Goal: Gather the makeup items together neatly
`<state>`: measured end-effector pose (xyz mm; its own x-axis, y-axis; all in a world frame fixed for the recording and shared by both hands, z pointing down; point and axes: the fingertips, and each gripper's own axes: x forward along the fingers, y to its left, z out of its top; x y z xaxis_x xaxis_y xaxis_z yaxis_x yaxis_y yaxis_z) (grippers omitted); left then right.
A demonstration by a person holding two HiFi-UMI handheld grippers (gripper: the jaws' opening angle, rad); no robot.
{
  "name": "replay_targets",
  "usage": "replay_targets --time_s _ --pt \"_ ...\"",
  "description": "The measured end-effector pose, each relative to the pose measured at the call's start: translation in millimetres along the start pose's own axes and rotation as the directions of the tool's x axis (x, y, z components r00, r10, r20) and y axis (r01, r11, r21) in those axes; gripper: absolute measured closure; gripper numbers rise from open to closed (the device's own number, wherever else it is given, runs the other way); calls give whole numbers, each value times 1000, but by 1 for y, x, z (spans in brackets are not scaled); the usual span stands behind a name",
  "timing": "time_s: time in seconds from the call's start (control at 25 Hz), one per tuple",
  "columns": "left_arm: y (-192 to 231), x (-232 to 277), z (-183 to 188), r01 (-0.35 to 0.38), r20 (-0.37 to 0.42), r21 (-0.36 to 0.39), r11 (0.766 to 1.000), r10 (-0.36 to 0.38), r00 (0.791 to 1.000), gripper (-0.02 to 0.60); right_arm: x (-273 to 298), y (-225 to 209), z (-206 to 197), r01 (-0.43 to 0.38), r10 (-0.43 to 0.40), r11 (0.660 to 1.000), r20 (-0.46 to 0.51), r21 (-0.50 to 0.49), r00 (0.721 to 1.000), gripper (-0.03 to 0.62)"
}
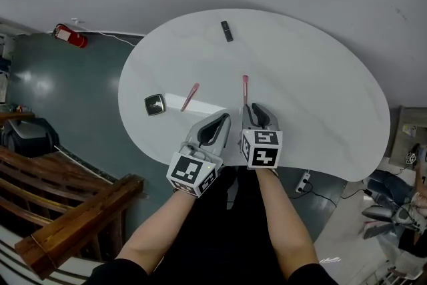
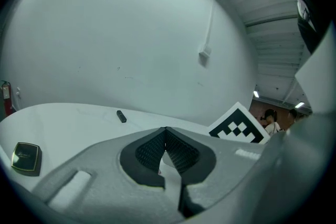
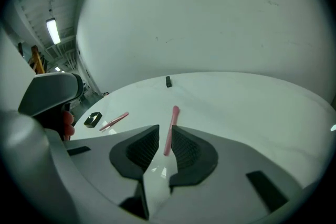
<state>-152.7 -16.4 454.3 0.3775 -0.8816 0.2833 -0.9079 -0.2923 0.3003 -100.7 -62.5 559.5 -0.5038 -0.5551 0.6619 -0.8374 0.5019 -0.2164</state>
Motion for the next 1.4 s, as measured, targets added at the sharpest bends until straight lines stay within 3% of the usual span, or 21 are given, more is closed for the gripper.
replay_targets --time_s 0.64,0.92,1.08,1.4 --pt "34 27 -20 -62 -58 -63 996 58 997 574 56 -9 -16 35 -52 996 -213 -84 976 478" --pt "35 31 -22 -65 -67 -72 995 60 996 574 57 -12 -16 70 -112 983 -247 -173 963 539" --pt "32 32 -19 -52 -63 -69 996 48 997 574 57 -12 -16 69 -97 990 -235 -126 967 542" --pt "9 43 -17 12 -59 -67 998 -16 998 574 33 -34 -10 73 -62 996 -172 58 983 542"
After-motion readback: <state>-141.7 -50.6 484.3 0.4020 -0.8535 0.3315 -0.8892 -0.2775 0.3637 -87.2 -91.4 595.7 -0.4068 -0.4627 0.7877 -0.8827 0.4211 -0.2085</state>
